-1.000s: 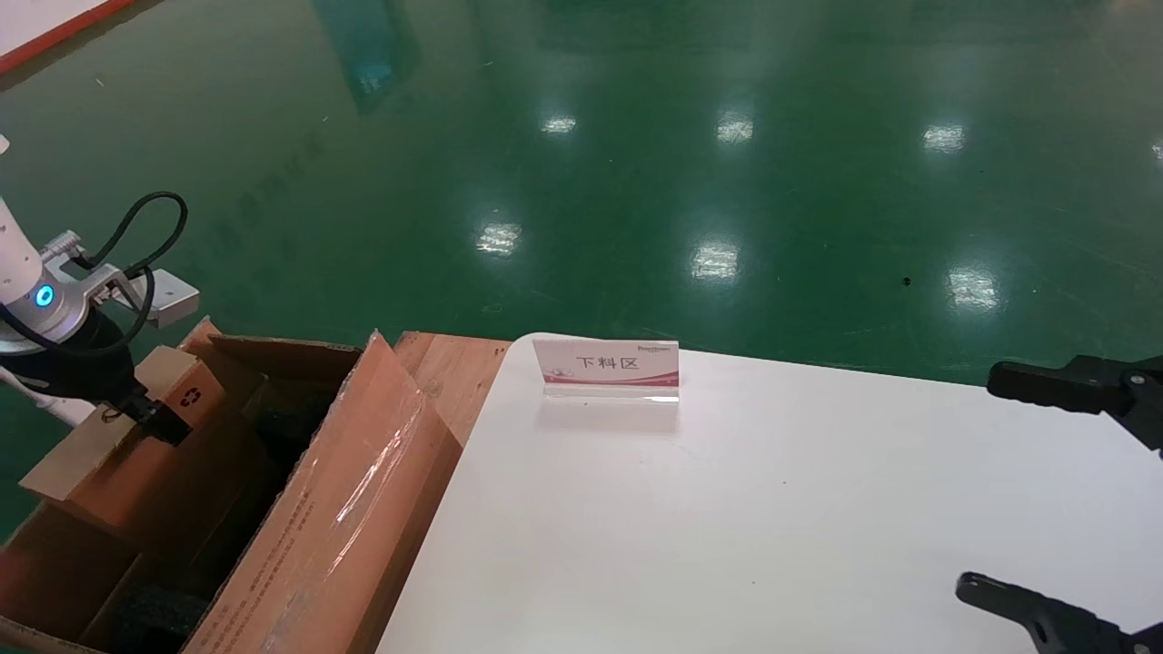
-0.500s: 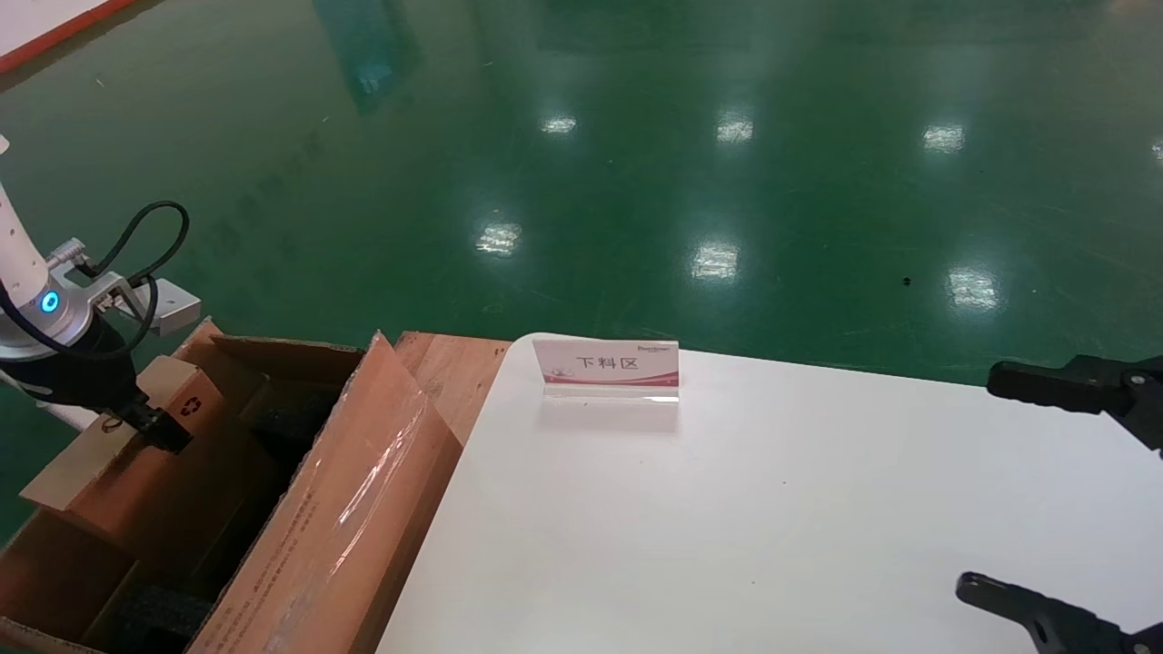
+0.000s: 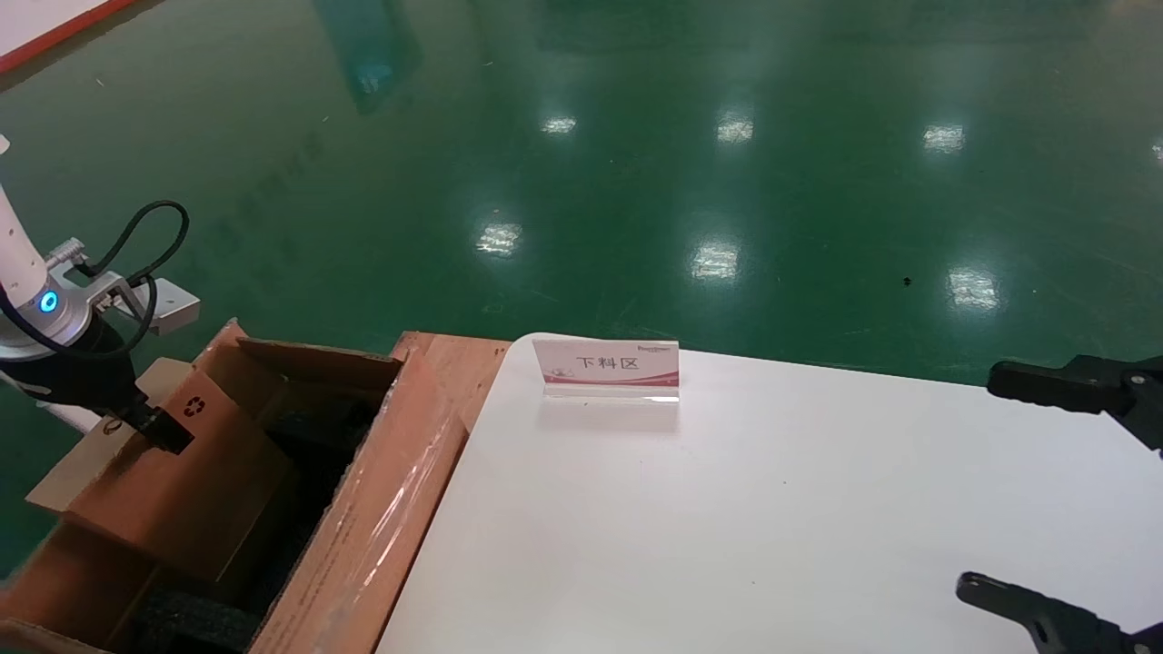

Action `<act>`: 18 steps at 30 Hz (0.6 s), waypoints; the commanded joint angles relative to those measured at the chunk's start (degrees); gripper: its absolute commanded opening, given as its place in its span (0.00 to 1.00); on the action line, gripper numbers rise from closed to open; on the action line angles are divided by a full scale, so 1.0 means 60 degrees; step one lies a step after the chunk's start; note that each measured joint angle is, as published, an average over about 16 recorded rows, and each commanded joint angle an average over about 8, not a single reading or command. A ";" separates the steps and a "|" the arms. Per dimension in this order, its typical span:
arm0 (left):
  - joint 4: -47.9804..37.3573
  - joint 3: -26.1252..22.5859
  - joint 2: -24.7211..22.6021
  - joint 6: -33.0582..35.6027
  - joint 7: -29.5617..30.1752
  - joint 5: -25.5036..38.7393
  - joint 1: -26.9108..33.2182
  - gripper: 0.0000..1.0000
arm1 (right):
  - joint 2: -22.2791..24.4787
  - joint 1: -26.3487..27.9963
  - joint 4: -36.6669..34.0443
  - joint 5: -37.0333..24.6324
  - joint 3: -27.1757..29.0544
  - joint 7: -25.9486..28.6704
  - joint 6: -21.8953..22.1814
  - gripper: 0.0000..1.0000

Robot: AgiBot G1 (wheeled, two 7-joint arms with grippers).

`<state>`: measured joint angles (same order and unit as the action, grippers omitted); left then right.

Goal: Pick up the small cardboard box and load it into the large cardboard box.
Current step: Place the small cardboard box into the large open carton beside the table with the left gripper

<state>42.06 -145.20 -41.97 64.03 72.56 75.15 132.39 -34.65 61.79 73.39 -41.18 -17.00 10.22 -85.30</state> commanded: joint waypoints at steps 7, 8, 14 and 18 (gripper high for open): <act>0.0022 -0.0013 0.0005 -0.0017 0.0007 0.0045 0.0019 1.00 | 0.0000 0.0000 0.0000 0.0000 0.0003 0.0000 0.0000 1.00; 0.0023 -0.0013 0.0006 -0.0019 0.0007 0.0048 0.0021 1.00 | 0.0000 0.0000 0.0000 0.0000 0.0003 0.0000 0.0000 1.00; 0.0030 -0.0011 0.0009 -0.0021 0.0009 0.0050 0.0027 1.00 | 0.0000 0.0001 0.0000 0.0000 0.0004 0.0000 0.0000 1.00; 0.0100 0.0029 -0.0031 -0.0098 -0.0049 0.0072 0.0121 1.00 | 0.0000 0.0001 -0.0001 0.0000 0.0003 -0.0001 0.0000 1.00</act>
<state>43.56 -144.54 -42.01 62.92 71.71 75.36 134.02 -34.65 61.80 73.38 -41.18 -16.98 10.22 -85.31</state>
